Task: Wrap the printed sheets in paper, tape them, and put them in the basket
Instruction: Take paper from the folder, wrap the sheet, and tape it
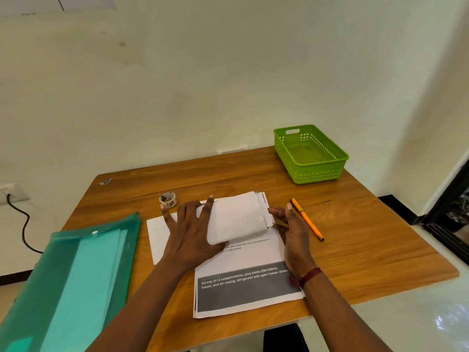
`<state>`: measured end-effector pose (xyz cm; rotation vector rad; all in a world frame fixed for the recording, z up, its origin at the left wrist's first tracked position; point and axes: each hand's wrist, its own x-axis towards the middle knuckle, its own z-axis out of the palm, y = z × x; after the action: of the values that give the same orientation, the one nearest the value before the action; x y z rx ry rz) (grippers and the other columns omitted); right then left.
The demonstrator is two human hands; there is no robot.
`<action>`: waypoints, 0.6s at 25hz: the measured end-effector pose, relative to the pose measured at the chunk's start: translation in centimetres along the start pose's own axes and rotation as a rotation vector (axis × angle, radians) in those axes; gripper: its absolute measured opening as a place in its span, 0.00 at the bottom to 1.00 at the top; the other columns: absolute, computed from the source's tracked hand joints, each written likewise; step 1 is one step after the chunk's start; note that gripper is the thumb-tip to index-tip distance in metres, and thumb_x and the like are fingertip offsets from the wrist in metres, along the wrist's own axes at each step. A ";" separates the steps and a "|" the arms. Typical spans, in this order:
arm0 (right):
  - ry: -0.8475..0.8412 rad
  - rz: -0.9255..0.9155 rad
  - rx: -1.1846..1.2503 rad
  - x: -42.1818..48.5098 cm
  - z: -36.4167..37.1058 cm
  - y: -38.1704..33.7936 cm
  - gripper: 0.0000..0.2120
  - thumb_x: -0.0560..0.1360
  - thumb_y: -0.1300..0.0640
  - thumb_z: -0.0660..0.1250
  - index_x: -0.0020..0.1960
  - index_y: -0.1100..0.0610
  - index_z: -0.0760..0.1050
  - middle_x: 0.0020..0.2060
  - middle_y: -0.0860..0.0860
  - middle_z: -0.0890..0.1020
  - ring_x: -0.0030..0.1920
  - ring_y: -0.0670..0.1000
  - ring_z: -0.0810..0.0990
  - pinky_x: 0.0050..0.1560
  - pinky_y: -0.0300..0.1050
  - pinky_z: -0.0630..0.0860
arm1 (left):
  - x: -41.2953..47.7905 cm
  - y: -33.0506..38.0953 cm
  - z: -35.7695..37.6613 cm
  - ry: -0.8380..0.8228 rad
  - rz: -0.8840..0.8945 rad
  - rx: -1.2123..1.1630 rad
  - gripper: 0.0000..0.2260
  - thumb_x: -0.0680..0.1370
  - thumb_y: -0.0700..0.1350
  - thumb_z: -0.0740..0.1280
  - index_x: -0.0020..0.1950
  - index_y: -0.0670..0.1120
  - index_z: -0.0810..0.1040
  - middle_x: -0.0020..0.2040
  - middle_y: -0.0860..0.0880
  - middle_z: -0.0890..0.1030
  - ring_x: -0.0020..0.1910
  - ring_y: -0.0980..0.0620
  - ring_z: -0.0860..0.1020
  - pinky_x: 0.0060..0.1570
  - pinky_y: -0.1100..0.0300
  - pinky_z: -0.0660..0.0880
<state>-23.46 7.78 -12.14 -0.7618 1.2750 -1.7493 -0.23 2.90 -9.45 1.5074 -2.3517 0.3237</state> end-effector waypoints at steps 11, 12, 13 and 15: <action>-0.094 0.011 0.023 -0.3 0.0 -0.6 0.18 0.78 0.46 0.63 0.52 0.60 0.81 0.49 0.57 0.85 0.50 0.55 0.84 0.48 0.51 0.80 | 0.7 2.9 0.5 -0.046 -0.030 -0.041 0.51 0.62 0.76 0.64 0.78 0.51 0.54 0.67 0.43 0.69 0.68 0.40 0.66 0.67 0.24 0.50; -0.087 0.000 0.017 -0.2 0.0 -0.5 0.17 0.76 0.46 0.66 0.53 0.59 0.82 0.51 0.57 0.85 0.53 0.57 0.83 0.52 0.56 0.80 | 0.8 3.0 0.4 -0.040 -0.034 -0.046 0.51 0.62 0.75 0.64 0.78 0.51 0.54 0.67 0.42 0.69 0.68 0.40 0.66 0.66 0.24 0.50; -0.079 -0.011 0.007 0.1 0.0 -0.5 0.15 0.74 0.48 0.69 0.54 0.57 0.82 0.52 0.56 0.84 0.55 0.57 0.82 0.55 0.59 0.79 | 0.8 3.1 0.4 -0.028 -0.042 -0.058 0.51 0.62 0.75 0.65 0.77 0.52 0.54 0.67 0.42 0.69 0.68 0.40 0.67 0.66 0.23 0.51; -0.085 -0.061 -0.033 0.4 0.3 -1.2 0.12 0.75 0.53 0.71 0.57 0.52 0.81 0.55 0.52 0.83 0.56 0.55 0.82 0.51 0.58 0.82 | 0.9 3.2 0.1 -0.002 -0.079 -0.099 0.51 0.61 0.74 0.65 0.77 0.53 0.53 0.67 0.43 0.68 0.68 0.41 0.67 0.66 0.24 0.52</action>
<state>-23.72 7.43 -10.86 -0.8932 1.2376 -1.7294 -3.49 3.38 -9.26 1.5496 -2.2667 0.1834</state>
